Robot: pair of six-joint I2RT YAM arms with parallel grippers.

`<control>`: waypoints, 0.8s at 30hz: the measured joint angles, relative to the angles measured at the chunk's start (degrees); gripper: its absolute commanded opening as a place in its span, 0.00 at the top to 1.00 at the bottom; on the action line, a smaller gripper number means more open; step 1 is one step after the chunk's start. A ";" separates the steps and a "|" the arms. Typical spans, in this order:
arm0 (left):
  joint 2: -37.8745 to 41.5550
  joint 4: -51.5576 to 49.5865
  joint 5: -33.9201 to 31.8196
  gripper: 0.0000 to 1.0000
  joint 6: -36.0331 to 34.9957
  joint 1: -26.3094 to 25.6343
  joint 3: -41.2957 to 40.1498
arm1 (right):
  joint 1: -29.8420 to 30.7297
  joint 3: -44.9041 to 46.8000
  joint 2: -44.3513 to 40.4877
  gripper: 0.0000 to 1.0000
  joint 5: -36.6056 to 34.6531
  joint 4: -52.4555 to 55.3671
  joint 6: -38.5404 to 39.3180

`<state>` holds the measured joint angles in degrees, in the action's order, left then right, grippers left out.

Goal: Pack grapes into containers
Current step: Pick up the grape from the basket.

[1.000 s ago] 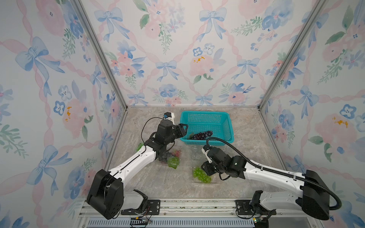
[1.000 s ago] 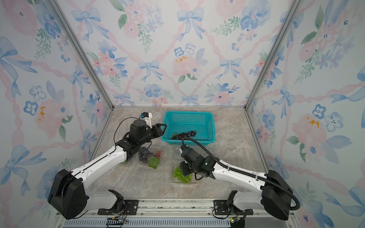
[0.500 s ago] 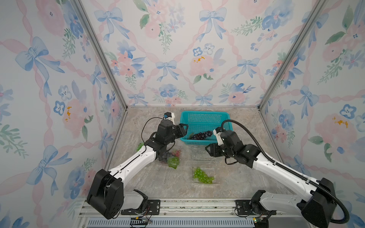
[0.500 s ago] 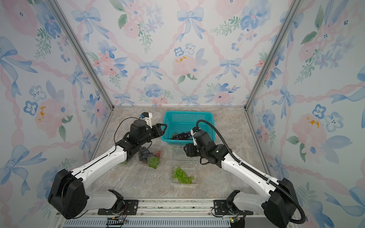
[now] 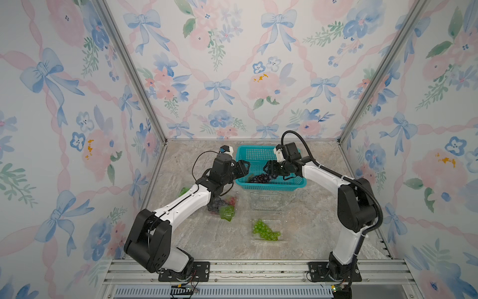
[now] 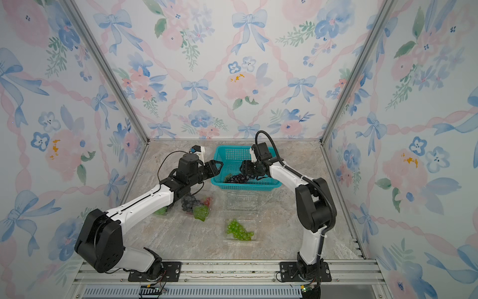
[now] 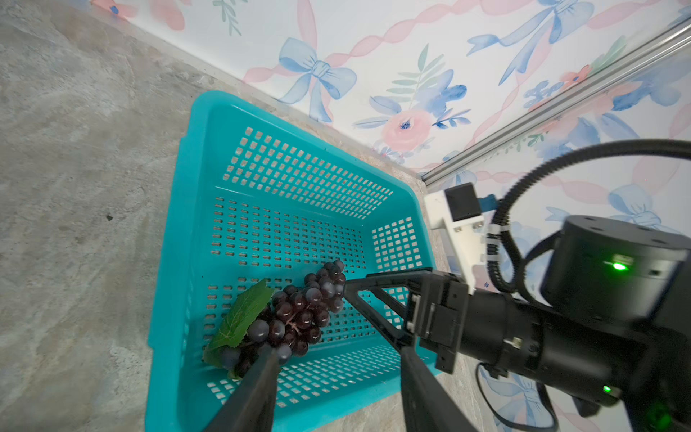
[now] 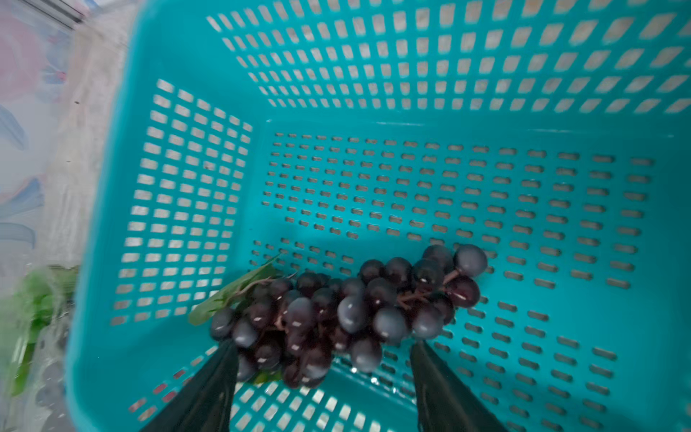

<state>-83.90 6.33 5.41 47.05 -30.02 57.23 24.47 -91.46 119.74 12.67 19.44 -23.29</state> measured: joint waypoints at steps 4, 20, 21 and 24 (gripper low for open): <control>-1.79 -0.02 0.63 0.46 0.15 0.04 0.04 | 0.72 -3.37 4.66 0.34 1.11 -0.02 0.20; -4.24 0.00 2.78 0.46 0.20 0.81 0.66 | 4.66 -6.75 7.37 0.39 -3.06 5.09 3.78; -4.24 0.02 2.80 0.46 0.17 0.81 0.66 | 4.83 -6.64 7.37 0.39 -3.43 5.38 4.07; -4.24 0.02 2.82 0.46 0.17 0.81 0.66 | 4.90 -6.10 7.26 0.40 -4.44 6.32 4.85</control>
<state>-88.14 6.35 8.23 47.22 -29.21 57.89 29.36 -97.56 127.00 8.23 25.76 -18.44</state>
